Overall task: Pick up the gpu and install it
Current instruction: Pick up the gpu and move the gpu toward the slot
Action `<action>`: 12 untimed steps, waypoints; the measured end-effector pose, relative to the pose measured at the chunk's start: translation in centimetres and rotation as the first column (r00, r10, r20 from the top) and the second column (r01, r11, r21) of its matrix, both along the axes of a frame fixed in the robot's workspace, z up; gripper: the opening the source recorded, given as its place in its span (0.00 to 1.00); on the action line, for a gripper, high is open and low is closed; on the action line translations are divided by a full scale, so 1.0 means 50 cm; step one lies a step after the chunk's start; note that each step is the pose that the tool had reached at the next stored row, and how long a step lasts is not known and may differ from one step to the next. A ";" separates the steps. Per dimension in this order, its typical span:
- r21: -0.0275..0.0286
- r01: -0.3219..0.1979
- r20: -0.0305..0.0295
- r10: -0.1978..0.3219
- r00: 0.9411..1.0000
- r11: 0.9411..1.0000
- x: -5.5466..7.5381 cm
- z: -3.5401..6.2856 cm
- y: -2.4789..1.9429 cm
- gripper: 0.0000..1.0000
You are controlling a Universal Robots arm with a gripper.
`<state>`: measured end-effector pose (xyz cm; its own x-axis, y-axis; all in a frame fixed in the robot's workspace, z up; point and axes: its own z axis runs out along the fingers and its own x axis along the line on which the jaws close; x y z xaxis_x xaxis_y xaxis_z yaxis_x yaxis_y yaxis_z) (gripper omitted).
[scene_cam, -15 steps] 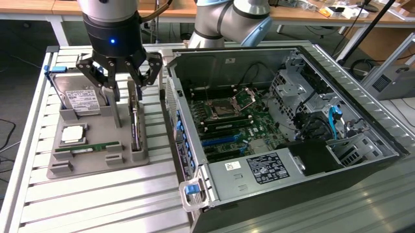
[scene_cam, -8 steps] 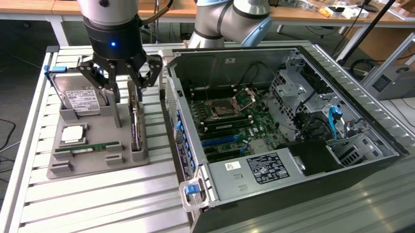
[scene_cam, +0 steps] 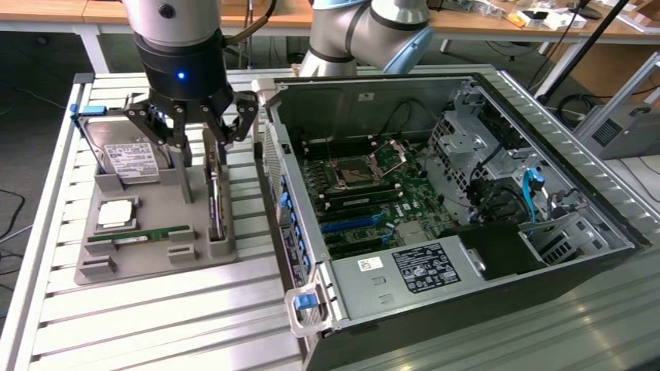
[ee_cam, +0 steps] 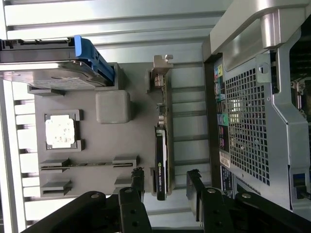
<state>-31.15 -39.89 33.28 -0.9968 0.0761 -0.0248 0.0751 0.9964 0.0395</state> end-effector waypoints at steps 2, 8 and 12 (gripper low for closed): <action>0.000 0.000 0.000 0.000 1.000 1.000 0.000 -0.001 0.0000 0.48; 0.000 0.000 0.000 0.000 1.000 1.000 0.000 -0.003 0.0000 0.48; 0.000 0.000 0.000 0.000 1.000 1.000 0.000 -0.005 0.0000 0.48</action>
<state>-31.15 -39.89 33.01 -0.9968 0.0761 -0.0248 0.0751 0.9964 0.0395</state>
